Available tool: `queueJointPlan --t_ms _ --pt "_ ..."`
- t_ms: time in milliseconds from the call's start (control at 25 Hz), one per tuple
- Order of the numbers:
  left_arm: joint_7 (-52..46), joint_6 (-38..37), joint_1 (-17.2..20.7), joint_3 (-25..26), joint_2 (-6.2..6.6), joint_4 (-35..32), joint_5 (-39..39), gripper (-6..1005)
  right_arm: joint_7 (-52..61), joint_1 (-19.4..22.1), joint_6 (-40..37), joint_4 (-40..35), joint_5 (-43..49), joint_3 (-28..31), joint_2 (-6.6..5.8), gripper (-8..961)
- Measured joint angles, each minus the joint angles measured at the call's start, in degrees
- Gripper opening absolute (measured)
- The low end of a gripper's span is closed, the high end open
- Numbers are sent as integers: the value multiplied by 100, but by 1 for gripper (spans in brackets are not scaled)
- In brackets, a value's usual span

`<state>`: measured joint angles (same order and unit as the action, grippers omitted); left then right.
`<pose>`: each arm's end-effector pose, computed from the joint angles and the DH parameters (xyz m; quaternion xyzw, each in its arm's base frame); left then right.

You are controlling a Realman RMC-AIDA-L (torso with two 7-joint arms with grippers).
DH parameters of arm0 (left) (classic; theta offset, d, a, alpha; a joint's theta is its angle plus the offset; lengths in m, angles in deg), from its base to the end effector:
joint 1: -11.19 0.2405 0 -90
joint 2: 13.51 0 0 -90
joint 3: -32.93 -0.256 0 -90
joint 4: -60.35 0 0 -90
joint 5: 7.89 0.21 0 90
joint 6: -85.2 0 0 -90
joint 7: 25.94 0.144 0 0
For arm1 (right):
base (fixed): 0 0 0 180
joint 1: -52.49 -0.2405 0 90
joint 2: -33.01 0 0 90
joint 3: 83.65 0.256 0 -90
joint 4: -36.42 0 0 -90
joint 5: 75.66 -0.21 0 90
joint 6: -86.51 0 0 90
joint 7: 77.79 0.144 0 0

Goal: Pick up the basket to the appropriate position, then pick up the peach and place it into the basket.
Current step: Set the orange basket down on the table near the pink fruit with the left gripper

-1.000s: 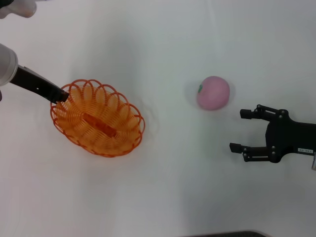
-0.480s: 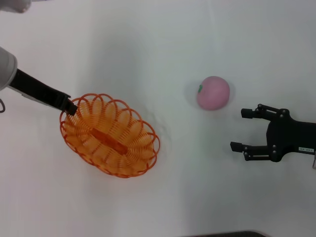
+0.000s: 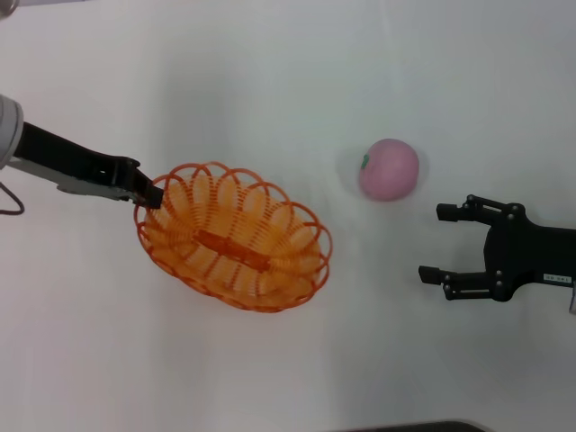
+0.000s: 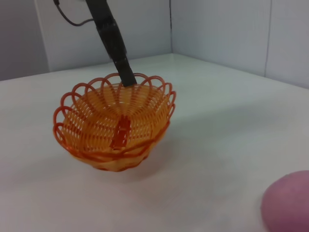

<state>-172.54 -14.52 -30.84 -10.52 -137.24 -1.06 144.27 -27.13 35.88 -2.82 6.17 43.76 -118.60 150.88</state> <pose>-0.2135 0.3526 0.0121 -0.8275 -0.5546 0.0469 0.0739 0.3496 0.2388 -0.0118 -0.9536 0.1514 0.1837 0.1842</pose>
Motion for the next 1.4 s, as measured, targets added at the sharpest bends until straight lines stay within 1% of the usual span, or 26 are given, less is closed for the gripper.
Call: queueJointPlan --t_ms 240,400,480,640,840,920,1240,1400 --pt "-237 -17 194 57 -17 71 -429 41 -15 -15 -18 -8 107 -3 -9 940" --pt "-419 189 417 33 -52 52 -662 41 -25 -17 4 -8 109 3 -9 940" --pt "-527 372 580 -56 -67 12 -858 40 -27 -18 12 -7 108 4 -9 940" --pt "-682 692 848 -388 -77 -52 -1080 40 -29 -18 8 -8 108 17 -9 940" --pt "-962 1108 1245 -1106 -90 -340 -1300 40 -30 -18 -10 -8 108 32 -9 940" --pt "-1030 1237 1347 -1237 -77 -340 -1417 40 -30 -18 -11 -8 108 30 -9 940" --pt "-1121 1431 1595 -1237 -68 -318 -1724 41 -30 -37 -15 -7 107 8 -10 940" --pt "-1133 1470 1640 -1270 -71 -309 -1762 41 -30 -53 -15 -7 108 1 -17 940"
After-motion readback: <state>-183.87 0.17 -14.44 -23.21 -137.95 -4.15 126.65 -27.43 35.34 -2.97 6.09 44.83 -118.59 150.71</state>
